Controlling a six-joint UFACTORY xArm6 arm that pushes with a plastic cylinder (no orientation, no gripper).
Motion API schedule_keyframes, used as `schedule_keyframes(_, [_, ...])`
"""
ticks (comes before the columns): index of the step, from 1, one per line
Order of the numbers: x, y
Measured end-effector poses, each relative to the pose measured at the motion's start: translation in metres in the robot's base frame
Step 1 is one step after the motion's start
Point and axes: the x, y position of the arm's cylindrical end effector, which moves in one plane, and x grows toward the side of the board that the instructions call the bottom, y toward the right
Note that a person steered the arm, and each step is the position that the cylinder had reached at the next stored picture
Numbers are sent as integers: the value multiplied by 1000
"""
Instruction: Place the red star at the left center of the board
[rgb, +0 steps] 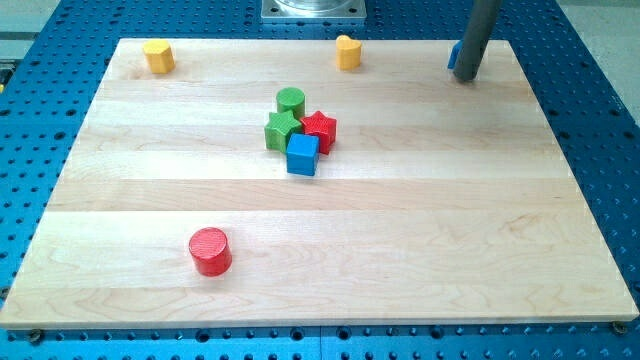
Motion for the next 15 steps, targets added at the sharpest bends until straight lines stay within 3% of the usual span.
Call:
schedule_keyframes(2, [61, -58])
schedule_keyframes(5, [129, -202])
schedule_keyframes(8, [189, -271])
schedule_keyframes(11, [179, -370])
schedule_keyframes(12, [221, -376])
schedule_keyframes(13, [216, -399])
schedule_keyframes(14, [171, -423])
schedule_keyframes(15, [175, -434])
